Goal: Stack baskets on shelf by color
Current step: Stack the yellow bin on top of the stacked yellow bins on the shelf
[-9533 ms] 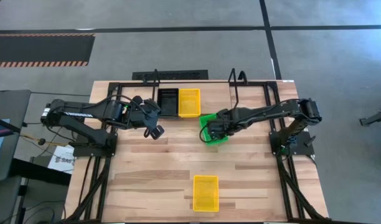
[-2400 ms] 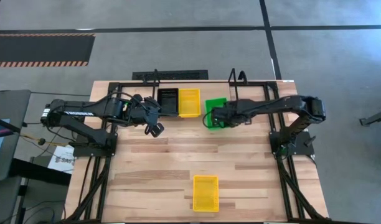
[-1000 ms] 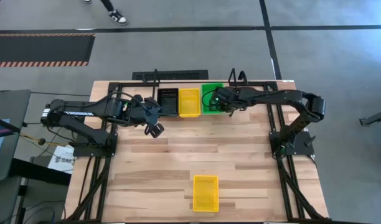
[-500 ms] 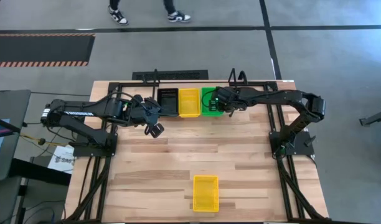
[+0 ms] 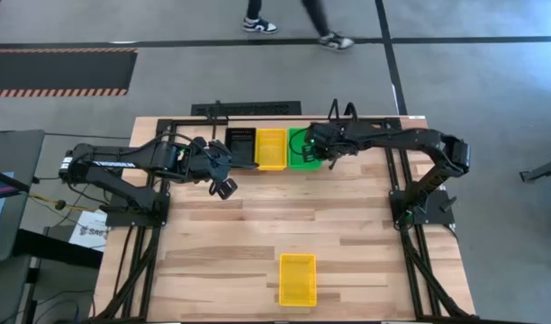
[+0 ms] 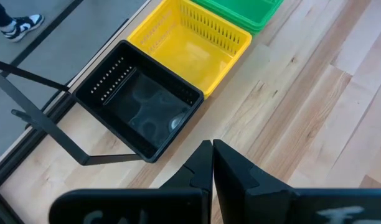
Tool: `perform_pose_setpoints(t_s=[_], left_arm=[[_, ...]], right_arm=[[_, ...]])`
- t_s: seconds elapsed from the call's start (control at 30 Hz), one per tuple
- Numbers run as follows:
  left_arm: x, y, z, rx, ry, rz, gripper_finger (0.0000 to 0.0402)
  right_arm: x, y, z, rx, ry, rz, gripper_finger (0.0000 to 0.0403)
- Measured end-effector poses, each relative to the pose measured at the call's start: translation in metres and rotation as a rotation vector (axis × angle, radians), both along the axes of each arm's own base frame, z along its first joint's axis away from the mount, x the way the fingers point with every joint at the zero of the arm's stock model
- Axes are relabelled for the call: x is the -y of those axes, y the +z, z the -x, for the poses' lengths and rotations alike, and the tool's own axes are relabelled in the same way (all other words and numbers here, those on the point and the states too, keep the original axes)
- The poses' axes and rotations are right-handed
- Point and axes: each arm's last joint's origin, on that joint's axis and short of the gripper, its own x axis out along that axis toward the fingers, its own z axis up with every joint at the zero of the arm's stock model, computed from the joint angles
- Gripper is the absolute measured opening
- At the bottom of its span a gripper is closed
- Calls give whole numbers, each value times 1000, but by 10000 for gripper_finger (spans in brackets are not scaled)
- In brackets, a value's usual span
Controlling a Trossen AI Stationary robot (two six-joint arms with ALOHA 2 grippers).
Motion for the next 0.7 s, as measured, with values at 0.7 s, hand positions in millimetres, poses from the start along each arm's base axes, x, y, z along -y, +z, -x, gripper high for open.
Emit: perform_pose_setpoints(t_s=[0.7], left_arm=[[0,0,0,10,18,10,0]], right_arm=[[-84,28,-28,94,304,-54,85]])
